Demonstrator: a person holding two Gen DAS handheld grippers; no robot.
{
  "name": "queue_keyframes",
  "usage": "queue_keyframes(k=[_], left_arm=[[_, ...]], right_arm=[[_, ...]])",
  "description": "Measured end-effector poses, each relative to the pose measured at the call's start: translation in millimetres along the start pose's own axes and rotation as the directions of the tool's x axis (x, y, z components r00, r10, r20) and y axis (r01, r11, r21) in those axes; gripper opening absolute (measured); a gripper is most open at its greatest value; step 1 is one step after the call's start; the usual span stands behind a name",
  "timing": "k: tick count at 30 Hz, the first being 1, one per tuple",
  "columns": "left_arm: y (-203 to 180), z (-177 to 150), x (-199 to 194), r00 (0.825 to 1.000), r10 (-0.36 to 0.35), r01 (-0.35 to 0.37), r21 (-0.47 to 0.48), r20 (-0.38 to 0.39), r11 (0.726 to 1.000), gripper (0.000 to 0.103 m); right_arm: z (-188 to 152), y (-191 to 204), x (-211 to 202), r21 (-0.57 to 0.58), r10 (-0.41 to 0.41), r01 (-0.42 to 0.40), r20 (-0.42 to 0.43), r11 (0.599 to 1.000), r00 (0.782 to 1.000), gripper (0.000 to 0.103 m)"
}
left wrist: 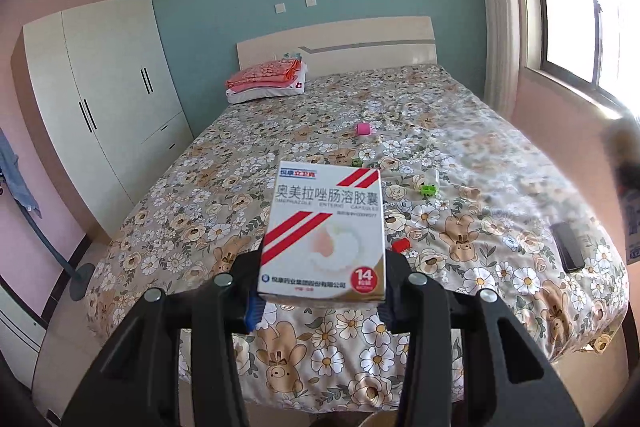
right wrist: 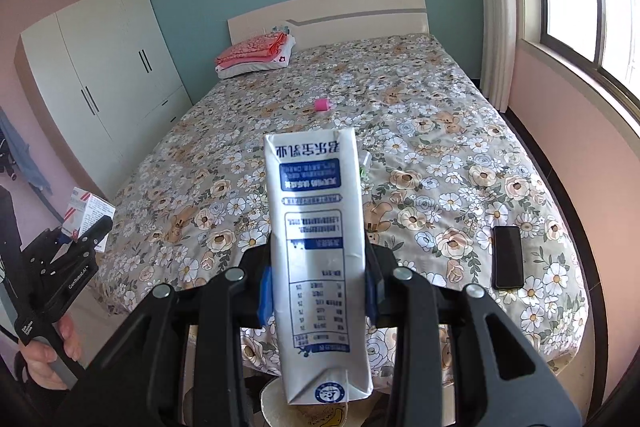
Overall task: Collect trash
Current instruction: 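Carry the medicine box and milk carton with both tools to the wastebasket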
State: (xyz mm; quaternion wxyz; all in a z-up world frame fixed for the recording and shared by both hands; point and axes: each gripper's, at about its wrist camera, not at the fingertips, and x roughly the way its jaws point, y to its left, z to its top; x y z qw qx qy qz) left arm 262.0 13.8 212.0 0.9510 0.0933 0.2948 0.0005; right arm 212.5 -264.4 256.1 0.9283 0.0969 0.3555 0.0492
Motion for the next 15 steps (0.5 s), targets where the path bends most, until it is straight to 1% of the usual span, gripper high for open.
queue_keyframes(k=[3,5,7,11,15], left_arm=[[4.0,-18.3,-15.5,1.0,-0.006,0.006,0.0,0.0,1.0,0.046],[4.8,-30.8,-23.0,0.999,-0.038,0.038,0.008,-0.006,0.999,0.046],[5.0,-45.3,-29.5,0.999,-0.039,0.039,0.016,-0.005,0.999,0.046],[5.4,-73.6,-39.1,0.998,-0.057,0.057,0.019,-0.008,0.998,0.046],[2.7,-104.9,-44.8,0.995,-0.095,0.095,0.032,-0.02,0.995,0.046]], right_arm=[[-19.9,-1.8,-14.9,-0.017,0.023,-0.022,0.007,1.0,1.0,0.035],[-34.1,-2.9,-21.4,-0.033,0.035,-0.035,0.008,0.999,0.999,0.035],[-49.0,-1.7,-27.1,-0.051,0.048,-0.047,0.007,0.998,0.999,0.035],[-79.4,5.5,-34.9,-0.096,0.073,-0.073,0.004,0.993,0.997,0.035],[-111.4,14.0,-36.5,-0.127,0.101,-0.102,-0.015,0.987,0.995,0.035]])
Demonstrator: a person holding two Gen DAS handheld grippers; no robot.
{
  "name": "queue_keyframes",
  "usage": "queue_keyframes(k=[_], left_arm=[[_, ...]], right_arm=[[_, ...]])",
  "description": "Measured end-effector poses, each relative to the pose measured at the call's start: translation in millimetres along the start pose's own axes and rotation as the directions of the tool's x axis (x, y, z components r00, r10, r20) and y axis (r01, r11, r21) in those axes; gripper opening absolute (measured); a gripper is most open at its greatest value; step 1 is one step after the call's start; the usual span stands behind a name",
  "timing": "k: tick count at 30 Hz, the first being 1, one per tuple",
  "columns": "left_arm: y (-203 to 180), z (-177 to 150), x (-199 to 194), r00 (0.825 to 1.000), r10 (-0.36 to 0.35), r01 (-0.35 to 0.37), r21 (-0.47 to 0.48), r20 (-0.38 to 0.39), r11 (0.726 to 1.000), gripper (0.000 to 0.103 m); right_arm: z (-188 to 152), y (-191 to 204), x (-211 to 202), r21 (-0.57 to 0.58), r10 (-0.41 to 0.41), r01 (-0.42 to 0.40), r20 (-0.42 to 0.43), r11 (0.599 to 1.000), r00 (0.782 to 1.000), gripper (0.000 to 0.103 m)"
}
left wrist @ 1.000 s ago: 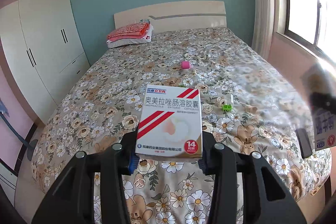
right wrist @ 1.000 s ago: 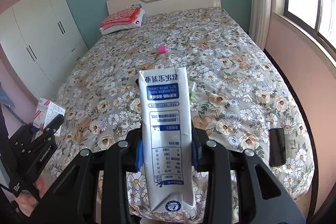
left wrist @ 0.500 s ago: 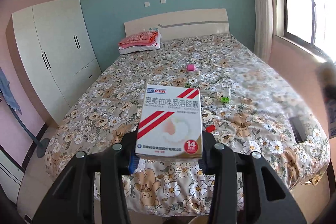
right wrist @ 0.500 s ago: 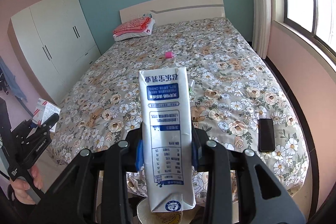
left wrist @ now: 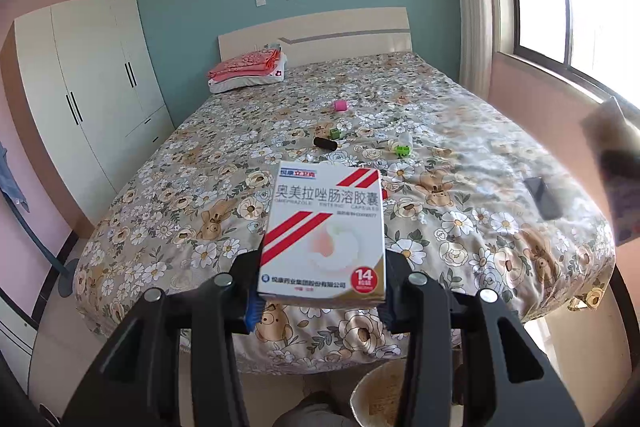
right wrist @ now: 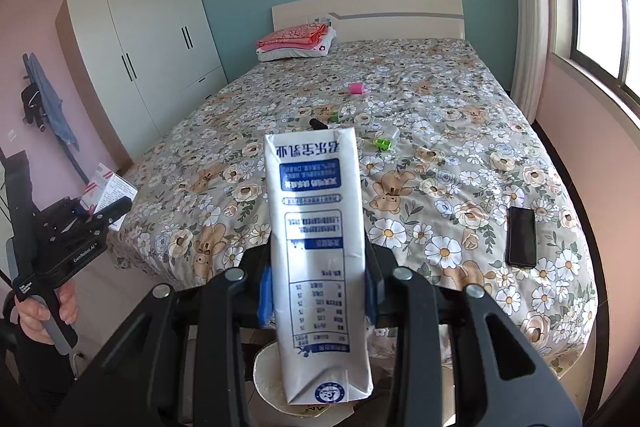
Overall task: Collect trash
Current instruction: 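Carry the medicine box and milk carton with both tools to the wastebasket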
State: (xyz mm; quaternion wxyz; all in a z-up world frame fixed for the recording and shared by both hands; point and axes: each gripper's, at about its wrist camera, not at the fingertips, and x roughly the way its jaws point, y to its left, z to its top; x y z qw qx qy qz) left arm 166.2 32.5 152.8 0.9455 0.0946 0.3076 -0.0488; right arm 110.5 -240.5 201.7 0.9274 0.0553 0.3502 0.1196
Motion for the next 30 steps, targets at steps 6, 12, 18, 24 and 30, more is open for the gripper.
queue_keyframes(k=[6,12,18,24,30], left_arm=[[-9.1,-47.0,7.1,0.998,-0.048,0.049,0.012,-0.047,0.999,0.045],[-19.7,-90.4,30.6,0.987,-0.095,0.099,0.026,-0.133,0.995,0.045],[-32.1,-133.5,65.8,0.962,-0.135,0.148,0.038,-0.238,0.988,0.045],[-40.0,-175.0,99.9,0.927,-0.165,0.183,0.022,-0.336,0.983,0.045],[-44.1,-214.9,132.4,0.879,-0.198,0.209,-0.023,-0.433,0.978,0.045]], right_arm=[[-45.3,20.6,12.5,-0.052,0.038,-0.04,-0.042,0.998,0.998,0.035],[-86.3,40.3,34.3,-0.096,0.08,-0.091,-0.114,0.991,0.99,0.035],[-124.3,47.6,68.7,-0.108,0.107,-0.132,-0.213,0.985,0.971,0.035],[-163.6,46.1,109.7,-0.079,0.123,-0.156,-0.324,0.984,0.938,0.035],[-200.4,37.7,149.3,-0.037,0.126,-0.156,-0.423,0.987,0.897,0.035]])
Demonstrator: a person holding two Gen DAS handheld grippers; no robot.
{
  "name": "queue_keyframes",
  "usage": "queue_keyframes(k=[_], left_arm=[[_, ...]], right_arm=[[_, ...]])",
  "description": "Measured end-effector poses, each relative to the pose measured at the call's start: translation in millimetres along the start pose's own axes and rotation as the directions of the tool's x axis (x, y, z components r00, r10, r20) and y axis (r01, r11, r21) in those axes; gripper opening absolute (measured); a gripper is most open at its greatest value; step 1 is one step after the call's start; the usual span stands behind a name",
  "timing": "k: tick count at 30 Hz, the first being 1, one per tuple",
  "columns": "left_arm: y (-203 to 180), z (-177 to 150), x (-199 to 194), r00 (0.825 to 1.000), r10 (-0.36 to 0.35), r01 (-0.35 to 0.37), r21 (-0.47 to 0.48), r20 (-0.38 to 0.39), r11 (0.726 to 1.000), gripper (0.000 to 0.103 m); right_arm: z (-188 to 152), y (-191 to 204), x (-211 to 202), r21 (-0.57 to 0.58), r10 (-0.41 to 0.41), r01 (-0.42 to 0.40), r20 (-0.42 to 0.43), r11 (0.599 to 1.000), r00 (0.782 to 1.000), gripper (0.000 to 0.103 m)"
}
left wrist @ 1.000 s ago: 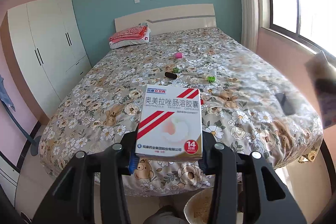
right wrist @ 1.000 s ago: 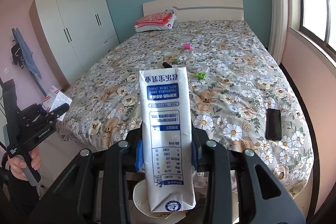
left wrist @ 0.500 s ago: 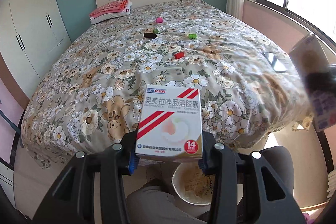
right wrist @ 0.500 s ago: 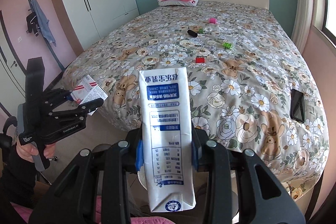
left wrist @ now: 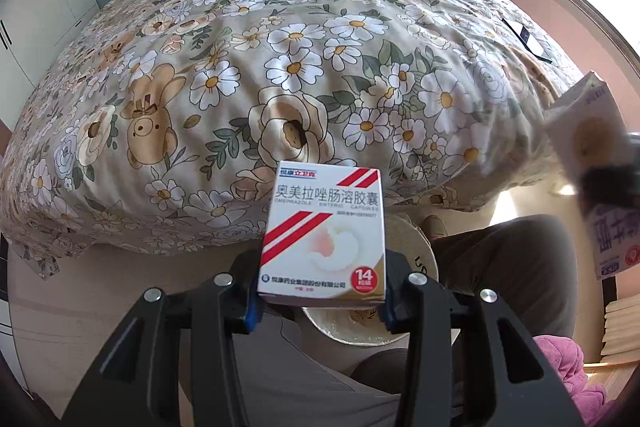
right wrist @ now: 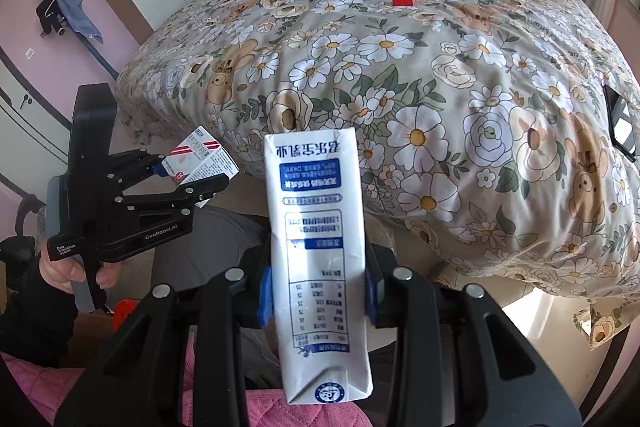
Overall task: Collect trash
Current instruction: 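Carry the medicine box and milk carton with both tools to the wastebasket, then open left tool to drop the box while right tool drops the carton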
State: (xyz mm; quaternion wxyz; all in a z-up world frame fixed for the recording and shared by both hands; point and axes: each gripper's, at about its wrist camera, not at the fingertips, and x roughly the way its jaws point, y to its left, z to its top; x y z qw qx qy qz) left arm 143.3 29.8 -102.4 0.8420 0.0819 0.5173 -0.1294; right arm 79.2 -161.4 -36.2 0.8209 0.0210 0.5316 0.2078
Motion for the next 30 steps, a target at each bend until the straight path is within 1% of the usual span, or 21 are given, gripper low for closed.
queue_keyframes(k=[3,7,10,13,17,22,26,30], left_arm=[[0.4,-11.6,24.0,0.998,-0.018,0.018,-0.011,-0.058,1.0,0.045],[-0.7,-26.2,57.7,0.99,-0.035,0.031,-0.028,-0.135,0.999,0.045],[-5.2,-36.6,81.7,0.979,-0.049,0.043,-0.033,-0.198,0.999,0.045],[-11.8,-46.1,101.6,0.97,-0.045,0.041,-0.019,-0.24,0.999,0.045],[-16.8,-56.2,131.2,0.952,-0.059,0.05,-0.035,-0.3,0.998,0.045],[-19.2,-63.3,162.9,0.93,-0.088,0.068,-0.067,-0.357,0.995,0.045],[-22.1,-65.1,184.7,0.917,-0.079,0.054,-0.073,-0.391,0.996,0.045],[-19.9,-66.9,206.2,0.903,-0.086,0.047,-0.103,-0.42,0.994,0.045]], right_arm=[[-9.2,-7.0,26.3,0.018,0.006,-0.005,-0.056,1.0,0.998,0.035],[-22.1,-17.9,62.5,0.057,0.024,-0.017,-0.126,0.998,0.992,0.035],[-32.5,-26.0,91.0,0.09,0.048,-0.031,-0.188,0.995,0.981,0.035],[-41.7,-32.6,118.5,0.112,0.05,-0.024,-0.238,0.993,0.97,0.035],[-50.1,-43.8,153.5,0.154,0.071,-0.027,-0.293,0.988,0.954,0.035],[-58.1,-55.3,194.3,0.192,0.084,-0.016,-0.35,0.981,0.933,0.035],[-62.9,-62.2,226.5,0.218,0.092,-0.005,-0.392,0.976,0.915,0.035],[-66.6,-70.9,253.6,0.242,0.095,0.011,-0.423,0.97,0.901,0.035]])
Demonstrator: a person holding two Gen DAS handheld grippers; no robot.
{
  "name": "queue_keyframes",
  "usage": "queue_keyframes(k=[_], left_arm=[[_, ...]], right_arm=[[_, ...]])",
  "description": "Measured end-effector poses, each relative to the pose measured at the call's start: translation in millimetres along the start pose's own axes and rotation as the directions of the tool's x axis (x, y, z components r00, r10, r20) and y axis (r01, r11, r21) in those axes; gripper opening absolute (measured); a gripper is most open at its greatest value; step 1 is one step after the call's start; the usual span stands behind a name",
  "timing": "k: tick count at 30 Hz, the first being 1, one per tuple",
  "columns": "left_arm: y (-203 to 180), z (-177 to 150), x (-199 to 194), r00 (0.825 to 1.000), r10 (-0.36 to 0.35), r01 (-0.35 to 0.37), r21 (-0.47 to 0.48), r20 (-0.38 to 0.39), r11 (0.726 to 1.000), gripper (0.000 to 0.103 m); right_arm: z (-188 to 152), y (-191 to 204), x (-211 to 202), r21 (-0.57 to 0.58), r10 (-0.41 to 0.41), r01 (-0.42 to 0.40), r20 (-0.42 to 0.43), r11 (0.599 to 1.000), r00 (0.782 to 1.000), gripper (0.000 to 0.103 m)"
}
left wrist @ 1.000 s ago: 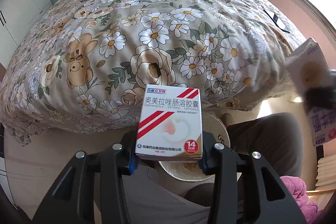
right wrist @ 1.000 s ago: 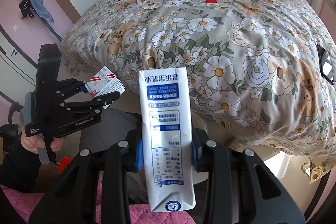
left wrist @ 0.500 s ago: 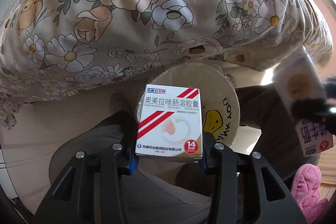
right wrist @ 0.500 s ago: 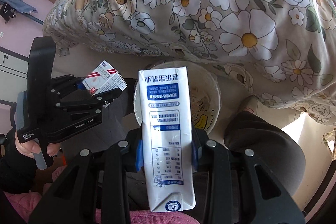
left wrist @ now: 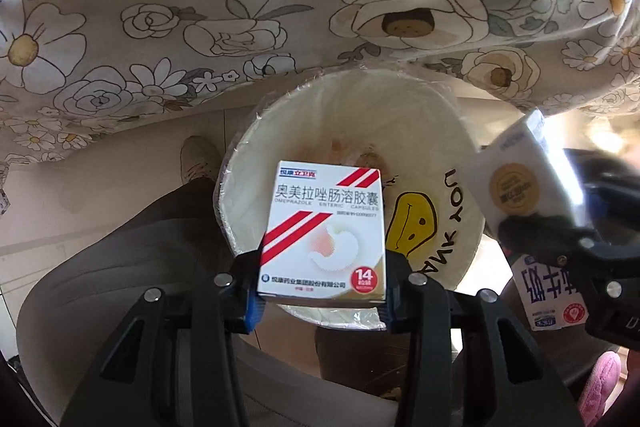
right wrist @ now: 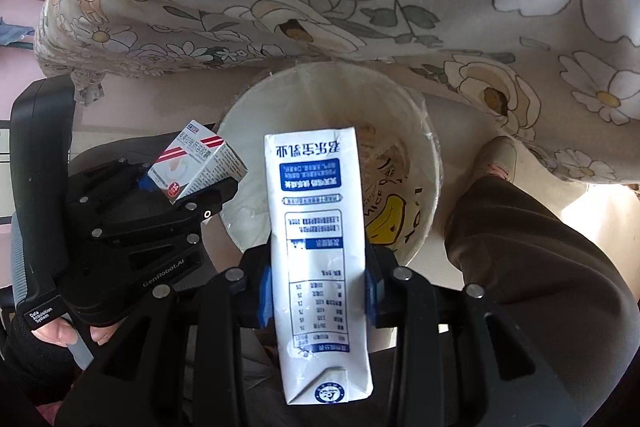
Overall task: Collect trash
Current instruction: 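Open left tool to drop the box while right tool drops the carton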
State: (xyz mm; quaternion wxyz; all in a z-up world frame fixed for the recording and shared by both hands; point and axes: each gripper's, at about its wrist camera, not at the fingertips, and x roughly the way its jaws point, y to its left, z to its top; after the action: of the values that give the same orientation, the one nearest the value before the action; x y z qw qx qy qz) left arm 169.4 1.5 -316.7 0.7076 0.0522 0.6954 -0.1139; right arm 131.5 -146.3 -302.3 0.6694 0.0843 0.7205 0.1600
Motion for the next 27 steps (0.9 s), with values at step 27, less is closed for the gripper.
queue_keyframes(k=[27], left_arm=[[-1.6,19.2,112.3,0.974,0.051,-0.071,-0.086,-0.219,0.994,0.046]], right_arm=[[34.8,-23.4,136.2,0.125,-0.122,0.14,-0.142,0.982,0.982,0.035]])
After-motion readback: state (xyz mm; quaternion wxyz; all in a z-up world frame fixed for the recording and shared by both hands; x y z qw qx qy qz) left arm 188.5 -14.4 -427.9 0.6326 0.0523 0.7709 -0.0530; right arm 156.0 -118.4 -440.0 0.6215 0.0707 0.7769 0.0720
